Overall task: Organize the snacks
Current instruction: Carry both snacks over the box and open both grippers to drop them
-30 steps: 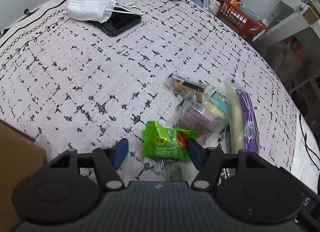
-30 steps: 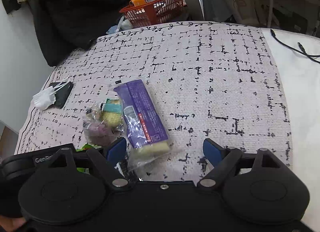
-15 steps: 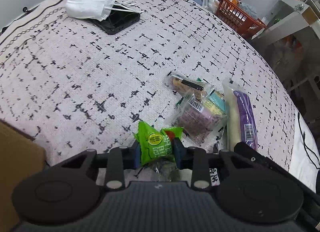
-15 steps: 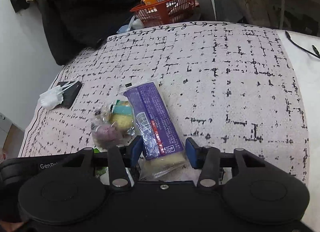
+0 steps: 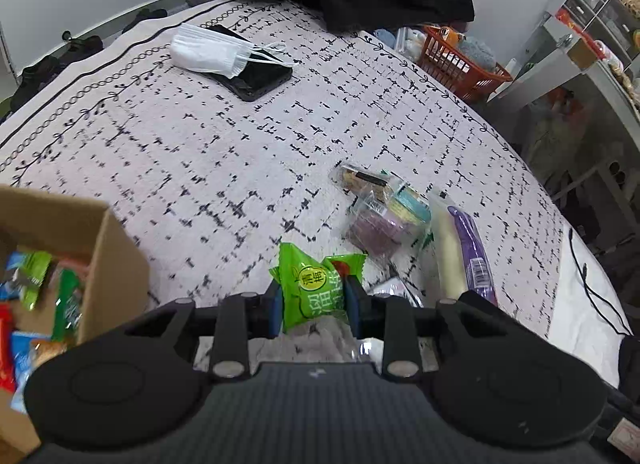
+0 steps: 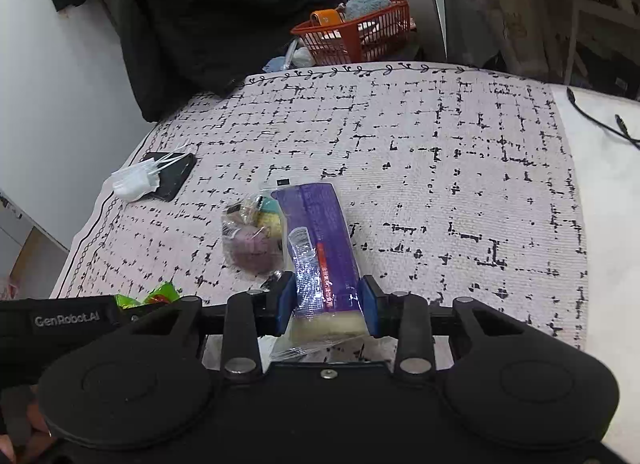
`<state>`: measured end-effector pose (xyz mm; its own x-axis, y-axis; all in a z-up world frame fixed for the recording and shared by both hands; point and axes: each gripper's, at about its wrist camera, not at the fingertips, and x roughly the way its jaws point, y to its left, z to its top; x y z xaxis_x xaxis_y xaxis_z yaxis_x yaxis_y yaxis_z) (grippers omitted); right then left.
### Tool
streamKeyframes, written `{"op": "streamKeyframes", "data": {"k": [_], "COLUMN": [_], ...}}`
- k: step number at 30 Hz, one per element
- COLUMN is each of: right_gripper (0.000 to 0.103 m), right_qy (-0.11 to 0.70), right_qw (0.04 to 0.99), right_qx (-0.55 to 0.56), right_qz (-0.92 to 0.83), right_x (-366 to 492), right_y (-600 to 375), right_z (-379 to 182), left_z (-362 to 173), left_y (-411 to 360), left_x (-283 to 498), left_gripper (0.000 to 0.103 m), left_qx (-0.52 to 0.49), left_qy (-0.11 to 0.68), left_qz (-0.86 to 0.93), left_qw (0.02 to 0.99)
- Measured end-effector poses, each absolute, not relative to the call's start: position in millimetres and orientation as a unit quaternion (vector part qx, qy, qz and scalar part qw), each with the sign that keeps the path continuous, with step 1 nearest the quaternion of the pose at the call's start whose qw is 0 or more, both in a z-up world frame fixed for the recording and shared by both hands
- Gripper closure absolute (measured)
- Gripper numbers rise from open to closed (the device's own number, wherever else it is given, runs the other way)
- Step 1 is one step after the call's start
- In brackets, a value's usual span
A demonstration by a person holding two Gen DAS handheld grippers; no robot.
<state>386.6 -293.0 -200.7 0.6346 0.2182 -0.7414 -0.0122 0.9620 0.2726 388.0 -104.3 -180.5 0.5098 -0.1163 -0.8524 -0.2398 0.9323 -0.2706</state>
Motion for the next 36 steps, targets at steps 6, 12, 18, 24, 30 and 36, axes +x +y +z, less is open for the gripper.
{"op": "streamKeyframes", "data": {"k": [6,12,18,24,30,36], "right_gripper": [0.069,0.069,0.070,0.070,0.070,0.070], "right_qy": [0.419,0.414,0.409,0.397,0.389,0.392], "right_qw": [0.898,0.902,0.904,0.909,0.913,0.912], "right_qx": [0.113,0.103,0.100,0.096,0.085,0.070], "right_qz": [0.071,0.070,0.074,0.084,0.090,0.092], "right_x": [371,356,342,323,306,290], "right_y": [-289,-281,-272,-259,-246,-232], "right_z": [-191,-180,-171,-156,-145,-142], "left_z": [-170,-156,-147,-135,-126,-121], "left_y": [-98,-86,-74,-63,-47,-29], "left_x": [361,336,313,293,273,255], "left_gripper": [0.073,0.073,0.073,0.073,0.073,0.073], "left_qx": [-0.185,-0.186,-0.192,-0.195,-0.203,-0.211], "left_qy": [0.493,0.488,0.485,0.476,0.469,0.466], "left_qz": [0.042,0.047,0.053,0.052,0.060,0.070], "left_qw": [0.849,0.852,0.852,0.856,0.858,0.856]}}
